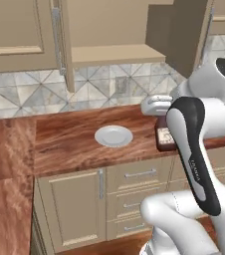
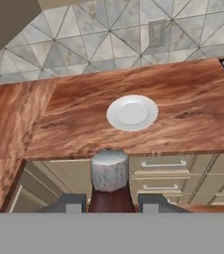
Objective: Move the hot dog bun to the plate on the dining table and place the condiment next to that plate. Then navigate to the fridge and take the sausage and place it on the plate as well.
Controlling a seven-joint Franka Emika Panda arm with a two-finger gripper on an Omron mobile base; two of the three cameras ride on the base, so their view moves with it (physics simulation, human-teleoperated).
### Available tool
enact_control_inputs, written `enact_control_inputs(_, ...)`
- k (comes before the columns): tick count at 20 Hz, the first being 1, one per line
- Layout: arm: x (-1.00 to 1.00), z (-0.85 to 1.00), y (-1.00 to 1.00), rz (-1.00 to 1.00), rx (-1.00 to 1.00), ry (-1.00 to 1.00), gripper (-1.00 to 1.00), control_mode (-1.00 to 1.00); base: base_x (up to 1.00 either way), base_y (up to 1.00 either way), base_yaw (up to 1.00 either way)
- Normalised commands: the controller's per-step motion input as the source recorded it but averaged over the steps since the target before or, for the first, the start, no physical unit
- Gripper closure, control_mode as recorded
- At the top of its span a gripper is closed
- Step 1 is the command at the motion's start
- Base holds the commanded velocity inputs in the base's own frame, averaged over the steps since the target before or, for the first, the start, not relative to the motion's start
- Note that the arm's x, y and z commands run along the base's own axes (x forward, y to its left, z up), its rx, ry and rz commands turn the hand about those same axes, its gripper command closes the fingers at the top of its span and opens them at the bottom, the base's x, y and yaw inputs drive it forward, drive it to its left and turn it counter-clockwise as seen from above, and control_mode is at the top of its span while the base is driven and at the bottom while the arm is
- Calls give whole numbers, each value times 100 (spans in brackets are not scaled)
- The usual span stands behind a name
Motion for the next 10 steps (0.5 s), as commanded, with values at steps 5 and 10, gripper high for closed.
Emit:
enact_control_inputs(5,0,0,0,0,0,0,100,100,-38,-66,-63)
enact_control_inputs(10,0,0,0,0,0,0,100,100,-5,-70,-71)
